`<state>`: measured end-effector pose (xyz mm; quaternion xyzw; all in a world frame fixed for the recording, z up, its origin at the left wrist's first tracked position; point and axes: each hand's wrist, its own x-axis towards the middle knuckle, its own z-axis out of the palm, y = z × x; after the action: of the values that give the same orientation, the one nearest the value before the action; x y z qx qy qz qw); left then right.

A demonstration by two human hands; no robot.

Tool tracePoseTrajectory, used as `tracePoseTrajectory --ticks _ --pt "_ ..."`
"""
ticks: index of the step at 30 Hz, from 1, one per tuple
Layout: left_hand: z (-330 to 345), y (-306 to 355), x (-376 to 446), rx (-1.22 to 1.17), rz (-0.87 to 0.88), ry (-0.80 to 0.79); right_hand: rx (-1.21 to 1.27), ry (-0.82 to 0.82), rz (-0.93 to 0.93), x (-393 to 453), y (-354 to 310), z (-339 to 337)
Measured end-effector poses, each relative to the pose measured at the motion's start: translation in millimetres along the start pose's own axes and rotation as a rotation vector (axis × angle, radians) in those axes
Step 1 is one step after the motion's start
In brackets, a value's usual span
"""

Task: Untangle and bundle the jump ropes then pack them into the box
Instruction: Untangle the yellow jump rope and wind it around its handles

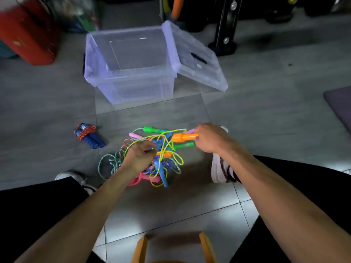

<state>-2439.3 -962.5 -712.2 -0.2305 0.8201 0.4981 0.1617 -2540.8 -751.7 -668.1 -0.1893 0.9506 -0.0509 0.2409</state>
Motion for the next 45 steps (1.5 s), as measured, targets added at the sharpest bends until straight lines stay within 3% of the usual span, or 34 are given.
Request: tracePoseTrajectory --ticks 5,13,15,19,21,26,30,33,35,41,43,45 --pt "-17.5 41.9 -21.4 0.182 0.245 0.024 0.125 0.249 -0.129 -43.7 -14.9 -75.3" --pt "-69.0 106.9 -36.6 -0.056 0.370 0.362 0.458 0.419 -0.281 -75.1 -29.7 -121.8" --pt "-81.0 117.9 -35.1 -0.130 0.327 0.289 0.519 0.425 -0.302 -73.3 -36.6 -117.7" --pt "-91.3 133.2 -43.6 -0.448 0.169 -0.077 0.586 0.464 -0.323 -61.3 -54.4 -94.4" --pt "-91.0 130.6 -44.4 -0.526 0.158 -0.117 0.558 0.483 -0.343 -52.6 -64.2 -84.3" --pt "-93.0 116.8 -37.5 -0.536 0.138 -0.022 0.420 0.375 -0.424 -36.1 -83.6 -74.4" --pt "-116.2 103.4 -23.8 -0.090 0.187 0.028 0.475 0.405 -0.332 -27.0 -83.1 -75.1" --pt "-139.7 89.4 -18.1 0.407 0.427 0.064 0.544 0.450 -0.322 -18.4 -81.6 -81.3" --pt "-151.0 80.8 -17.0 0.560 0.609 0.103 0.583 0.435 -0.314 -14.9 -81.4 -85.4" --pt "-152.7 78.4 -24.6 0.428 0.845 0.211 0.494 0.236 -0.466 -5.4 -99.5 -89.6" --pt "-147.1 80.1 -27.9 0.301 0.810 0.244 0.621 0.099 -0.447 -2.5 -104.6 -87.7" --pt "-143.9 81.4 -29.3 0.087 0.645 0.293 0.799 0.027 -0.406 -3.7 -106.8 -87.7"
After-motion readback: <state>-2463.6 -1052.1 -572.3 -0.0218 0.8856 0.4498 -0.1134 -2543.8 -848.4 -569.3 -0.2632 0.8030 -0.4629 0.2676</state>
